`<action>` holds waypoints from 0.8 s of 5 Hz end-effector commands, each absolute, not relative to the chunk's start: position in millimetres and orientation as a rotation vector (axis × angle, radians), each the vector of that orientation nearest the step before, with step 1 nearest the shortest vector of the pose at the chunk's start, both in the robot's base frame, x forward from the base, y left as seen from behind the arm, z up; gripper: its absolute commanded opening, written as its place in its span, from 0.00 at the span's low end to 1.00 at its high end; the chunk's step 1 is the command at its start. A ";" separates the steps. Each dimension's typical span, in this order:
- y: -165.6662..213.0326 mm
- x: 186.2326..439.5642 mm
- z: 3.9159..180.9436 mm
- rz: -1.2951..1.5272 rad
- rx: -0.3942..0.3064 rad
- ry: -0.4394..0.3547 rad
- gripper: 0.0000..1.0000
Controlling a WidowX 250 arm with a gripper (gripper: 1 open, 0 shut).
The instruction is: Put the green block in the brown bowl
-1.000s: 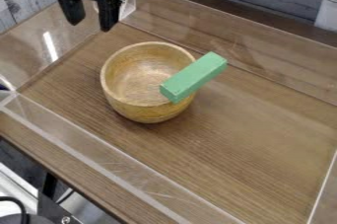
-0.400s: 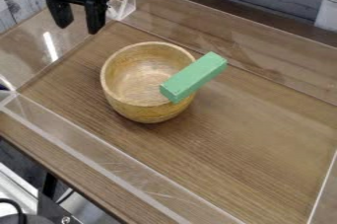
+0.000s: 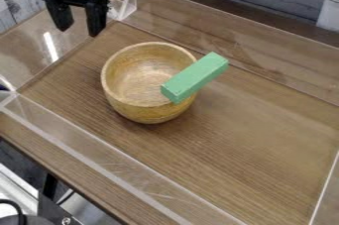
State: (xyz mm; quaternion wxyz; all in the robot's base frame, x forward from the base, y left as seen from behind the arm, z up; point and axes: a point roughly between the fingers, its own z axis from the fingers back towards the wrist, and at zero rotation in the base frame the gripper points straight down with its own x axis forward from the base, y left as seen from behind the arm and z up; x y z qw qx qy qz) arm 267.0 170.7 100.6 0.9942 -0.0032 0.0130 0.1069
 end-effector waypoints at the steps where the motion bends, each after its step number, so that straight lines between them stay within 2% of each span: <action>1: 153.7 277.3 124.9 0.161 0.016 -0.042 1.00; 4: 46.8 325.2 132.6 -0.048 -0.031 -0.104 1.00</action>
